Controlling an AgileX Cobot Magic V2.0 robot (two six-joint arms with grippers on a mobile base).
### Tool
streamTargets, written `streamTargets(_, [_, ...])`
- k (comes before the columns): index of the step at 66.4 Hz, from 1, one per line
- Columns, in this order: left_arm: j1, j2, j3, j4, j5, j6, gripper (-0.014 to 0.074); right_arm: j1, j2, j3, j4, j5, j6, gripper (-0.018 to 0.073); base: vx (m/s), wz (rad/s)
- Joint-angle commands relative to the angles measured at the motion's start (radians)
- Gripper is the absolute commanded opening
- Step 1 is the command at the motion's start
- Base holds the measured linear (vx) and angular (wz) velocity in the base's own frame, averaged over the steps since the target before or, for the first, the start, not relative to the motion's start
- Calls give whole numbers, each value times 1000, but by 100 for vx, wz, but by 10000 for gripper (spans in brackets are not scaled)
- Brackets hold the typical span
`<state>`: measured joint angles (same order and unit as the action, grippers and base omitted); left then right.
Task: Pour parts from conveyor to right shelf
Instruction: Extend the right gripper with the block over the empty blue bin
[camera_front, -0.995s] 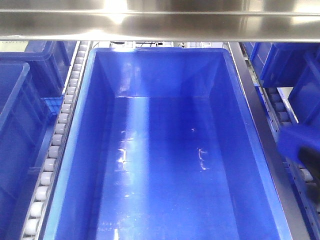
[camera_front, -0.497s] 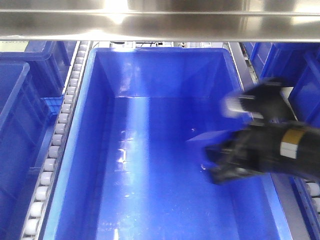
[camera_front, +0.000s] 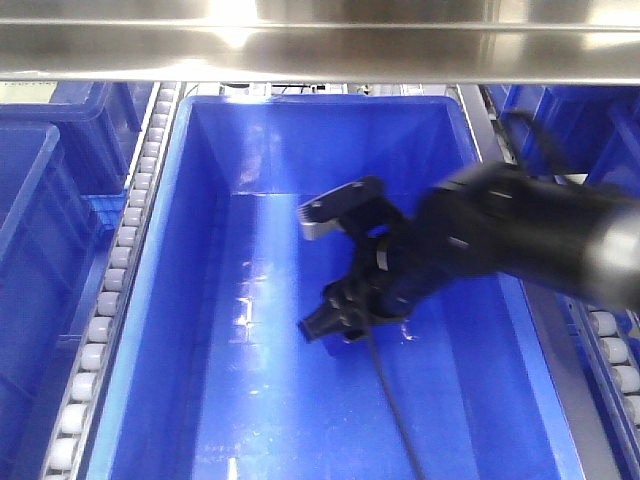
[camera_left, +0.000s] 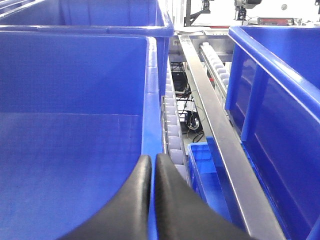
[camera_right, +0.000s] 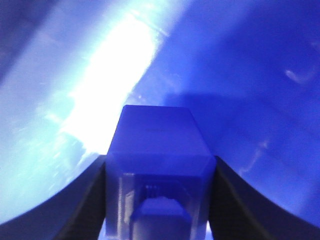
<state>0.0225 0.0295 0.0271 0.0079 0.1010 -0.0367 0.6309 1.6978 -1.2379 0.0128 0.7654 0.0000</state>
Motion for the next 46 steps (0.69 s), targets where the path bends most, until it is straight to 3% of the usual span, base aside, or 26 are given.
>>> streamTargets(1, [2,15,-20,-8,-79,-8,-6,-4,24,-82,-22,30,-9,-2,0,0])
streamTargets(18, [2,15,-20,-8,-79,-8,-6,-5,134,-137,-29,79,-10,23,0,0])
streamTargets(28, [2,15,-20,-8,-79,-8,-6,-6,152,-138,-36,85,-10,85,0,0])
streamTargets(36, [2,15,-20,-8,-79,-8,-6,-6,149,-139,-36,82,-9,215,0,0])
streamTargets(46, [2,15,-20,-8,-79,-8,-6,-6,140,-140,-36,74,8,443,0,0])
